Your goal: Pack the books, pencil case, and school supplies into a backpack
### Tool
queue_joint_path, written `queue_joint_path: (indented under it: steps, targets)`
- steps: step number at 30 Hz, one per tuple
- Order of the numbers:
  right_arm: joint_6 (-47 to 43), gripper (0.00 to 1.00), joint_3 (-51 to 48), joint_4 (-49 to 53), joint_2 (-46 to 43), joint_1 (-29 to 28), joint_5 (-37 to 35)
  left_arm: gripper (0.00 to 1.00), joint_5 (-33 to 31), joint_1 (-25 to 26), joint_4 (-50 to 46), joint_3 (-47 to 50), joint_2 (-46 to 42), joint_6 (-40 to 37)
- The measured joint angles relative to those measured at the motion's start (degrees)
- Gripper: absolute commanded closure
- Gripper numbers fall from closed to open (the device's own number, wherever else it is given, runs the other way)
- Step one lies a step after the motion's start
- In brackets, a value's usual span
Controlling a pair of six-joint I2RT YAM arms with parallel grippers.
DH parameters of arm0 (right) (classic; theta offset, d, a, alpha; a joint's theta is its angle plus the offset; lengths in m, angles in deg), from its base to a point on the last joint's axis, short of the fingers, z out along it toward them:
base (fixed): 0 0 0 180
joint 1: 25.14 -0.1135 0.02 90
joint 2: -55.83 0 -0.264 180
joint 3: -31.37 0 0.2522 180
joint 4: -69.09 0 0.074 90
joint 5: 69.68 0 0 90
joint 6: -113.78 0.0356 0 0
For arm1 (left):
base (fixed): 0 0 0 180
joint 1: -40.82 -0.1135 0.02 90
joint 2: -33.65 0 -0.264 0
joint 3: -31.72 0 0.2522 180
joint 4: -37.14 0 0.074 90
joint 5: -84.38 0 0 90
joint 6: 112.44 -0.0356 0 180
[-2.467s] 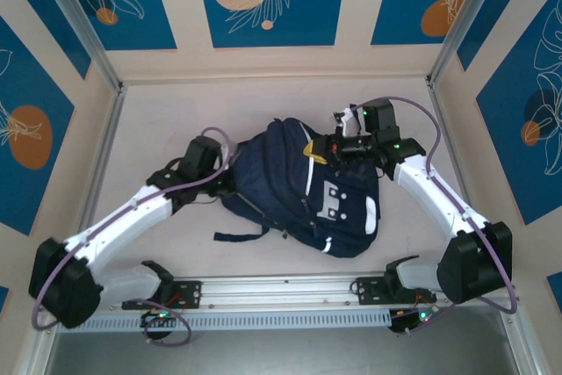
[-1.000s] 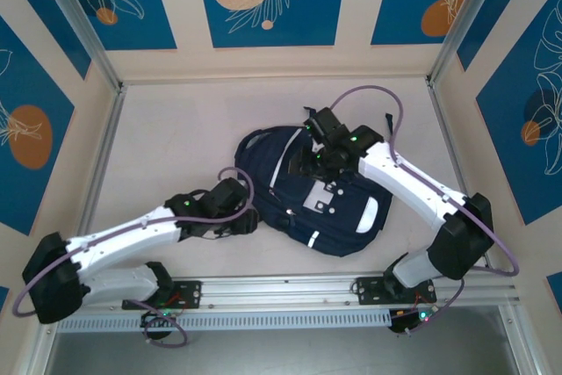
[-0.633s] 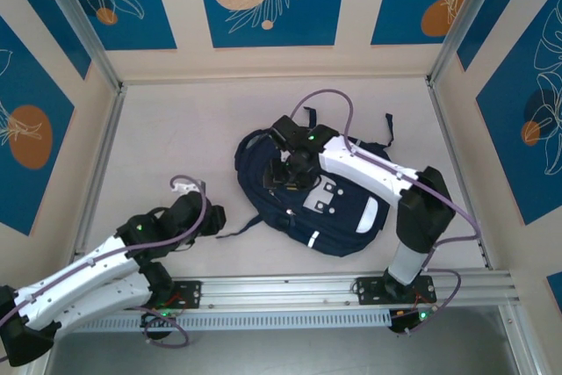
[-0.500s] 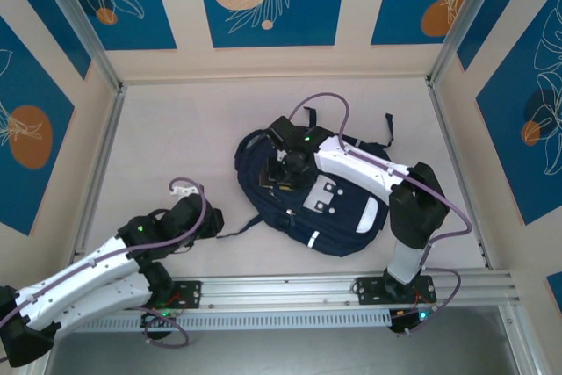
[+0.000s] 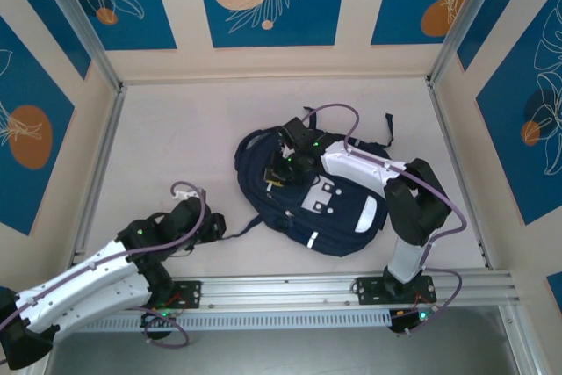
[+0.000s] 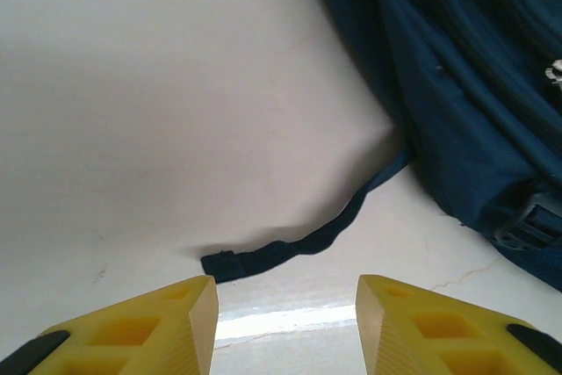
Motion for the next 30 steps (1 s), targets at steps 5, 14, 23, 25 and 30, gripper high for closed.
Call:
queue_joint_path:
  steps: [5, 14, 23, 25, 30]
  targets:
    - [1.33, 1.00, -1.29, -1.88, -1.38, 1.99, 2.14, 0.48, 3.50, 0.00, 4.74, 0.00, 4.98, -1.95]
    - [5.86, 1.00, -2.16, -1.51, -10.56, 12.11, 6.21, 0.44, 8.02, 1.38, 17.03, -2.80, 22.27, -10.32]
    - [7.87, 1.00, -2.12, 0.39, -12.04, 14.86, 7.41, 0.34, 7.45, 4.96, 34.12, -5.90, 32.85, -23.65]
    - [7.96, 1.00, -1.75, 1.07, -12.37, 15.23, 7.87, 0.34, 7.34, 5.01, 38.56, -5.55, 34.77, -26.58]
    - [8.55, 1.00, -1.18, 1.99, -12.48, 15.78, 8.72, 0.38, 8.26, 5.01, 44.83, -5.81, 42.56, -31.61]
